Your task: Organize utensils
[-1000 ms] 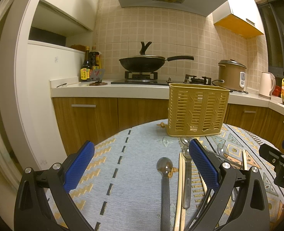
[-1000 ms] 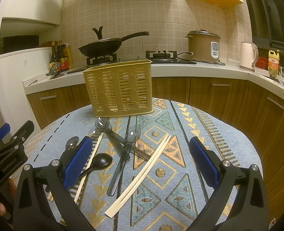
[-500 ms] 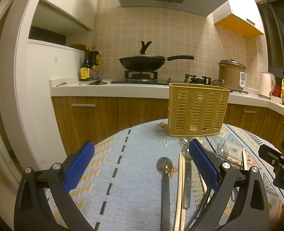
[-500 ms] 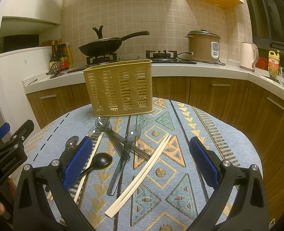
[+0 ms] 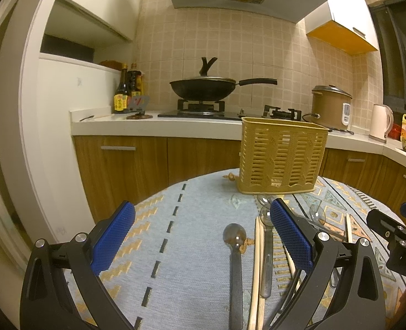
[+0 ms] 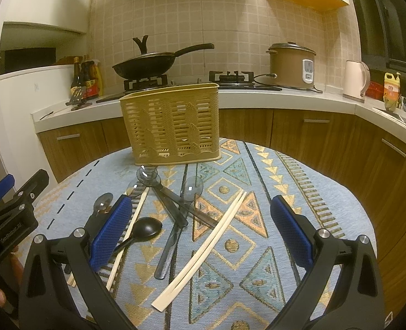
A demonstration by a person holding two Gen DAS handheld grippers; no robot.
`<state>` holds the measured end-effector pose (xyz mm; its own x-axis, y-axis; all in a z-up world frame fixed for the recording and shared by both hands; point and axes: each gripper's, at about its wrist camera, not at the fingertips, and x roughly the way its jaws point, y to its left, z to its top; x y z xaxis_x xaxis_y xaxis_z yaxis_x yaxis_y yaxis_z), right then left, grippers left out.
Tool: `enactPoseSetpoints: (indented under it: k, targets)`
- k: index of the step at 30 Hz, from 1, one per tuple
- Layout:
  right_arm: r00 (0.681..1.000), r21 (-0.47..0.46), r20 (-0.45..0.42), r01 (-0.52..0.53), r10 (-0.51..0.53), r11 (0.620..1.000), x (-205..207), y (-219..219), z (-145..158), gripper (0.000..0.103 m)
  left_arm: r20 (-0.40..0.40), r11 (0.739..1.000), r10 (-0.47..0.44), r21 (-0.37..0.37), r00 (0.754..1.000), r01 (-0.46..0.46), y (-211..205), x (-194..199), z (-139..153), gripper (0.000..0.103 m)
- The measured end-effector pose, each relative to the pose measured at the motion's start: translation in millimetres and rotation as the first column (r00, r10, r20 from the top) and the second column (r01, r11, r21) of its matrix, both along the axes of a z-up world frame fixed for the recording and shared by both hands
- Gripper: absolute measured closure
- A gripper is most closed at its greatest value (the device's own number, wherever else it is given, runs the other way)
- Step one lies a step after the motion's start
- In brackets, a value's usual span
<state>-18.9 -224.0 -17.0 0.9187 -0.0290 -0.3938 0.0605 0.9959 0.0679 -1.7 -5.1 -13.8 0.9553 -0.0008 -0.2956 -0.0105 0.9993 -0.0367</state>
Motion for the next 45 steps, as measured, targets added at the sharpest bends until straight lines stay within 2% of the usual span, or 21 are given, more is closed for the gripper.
enactPoseSetpoints:
  k: [3,5,6,8,10,14,17,18,21,22,23,27,29,34,37,40,45]
  targets:
    - [1.000,0.003,0.008,0.013,-0.013,1.000,1.7,-0.1,0.7,0.007,-0.030,0.999,-0.033,-0.031,0.999,0.032,3.8,5.5,-0.7,0.008]
    - [1.000,0.004,-0.025,0.001,-0.001,1.000,6.6,-1.4,-1.2,0.007,-0.070,0.995,-0.078,-0.063,0.994,0.074,8.7,12.8,-1.8,0.008]
    - [0.999,0.007,-0.042,-0.007,0.008,1.000,9.4,-1.3,-1.5,0.007,-0.114,0.991,-0.118,-0.080,0.986,0.109,11.1,18.3,-3.4,0.010]
    - [0.995,0.020,-0.091,-0.044,0.046,0.999,16.3,-2.9,-3.0,0.007,-0.184,0.983,-0.171,-0.091,0.968,0.157,15.1,27.7,-5.2,0.020]
    - [0.991,0.024,-0.120,-0.055,0.058,0.998,20.6,-2.6,-3.1,0.007,-0.259,0.976,-0.214,-0.086,0.942,0.198,17.5,37.6,-7.9,0.023]
    - [0.975,-0.010,-0.212,-0.068,0.065,0.998,35.1,-3.1,-6.0,0.015,-0.394,0.954,-0.297,-0.072,0.870,0.293,15.5,56.6,-16.0,0.035]
    - [0.961,0.004,-0.263,-0.088,0.086,0.996,47.0,-7.6,-6.5,0.026,-0.472,0.929,-0.361,-0.108,0.804,0.353,13.7,71.3,-22.0,0.047]
    - [0.958,0.007,-0.274,-0.090,0.088,0.996,50.6,-9.1,-5.4,0.030,-0.508,0.921,-0.377,-0.121,0.774,0.370,11.2,79.3,-24.9,0.047]
    - [0.941,0.016,-0.323,-0.096,0.096,0.995,67.4,-17.0,-1.1,0.036,-0.576,0.907,-0.405,-0.151,0.711,0.394,6.7,99.2,-34.4,0.052]
    - [0.935,0.023,-0.341,-0.099,0.101,0.995,72.2,-19.7,-0.9,0.037,-0.599,0.905,-0.406,-0.161,0.690,0.393,5.6,106.6,-38.1,0.059]
    - [0.922,0.037,-0.370,-0.108,0.114,0.993,78.4,-22.1,-1.2,0.041,-0.617,0.907,-0.402,-0.166,0.677,0.388,5.7,112.5,-41.1,0.065]
    - [0.861,0.129,-0.467,-0.156,0.199,0.979,93.5,-22.2,-6.7,0.050,-0.654,0.898,-0.425,-0.215,0.626,0.385,5.8,130.8,-48.8,0.066]
    - [0.839,0.133,-0.505,-0.154,0.201,0.979,102.3,-19.6,-7.1,0.051,-0.662,0.898,-0.419,-0.204,0.622,0.389,0.8,134.5,-47.2,0.066]
    - [0.814,0.161,-0.551,-0.114,0.185,0.980,135.3,-30.5,-3.8,0.052,-0.684,0.901,-0.403,-0.181,0.608,0.394,-9.8,143.1,-46.8,0.066]
    - [0.783,0.165,-0.597,-0.094,0.176,0.982,158.1,-31.3,-8.4,0.057,-0.689,0.904,-0.389,-0.156,0.612,0.399,-12.4,147.6,-45.6,0.067]
    - [0.764,0.141,-0.629,-0.071,0.145,0.987,173.1,-29.1,-15.0,0.058,-0.696,0.909,-0.358,-0.106,0.623,0.403,-15.1,152.2,-45.6,0.077]
    - [0.743,0.139,-0.656,-0.055,0.133,0.989,184.1,-23.1,-21.6,0.058,-0.696,0.911,-0.364,-0.129,0.619,0.391,-7.3,161.1,-43.8,0.079]
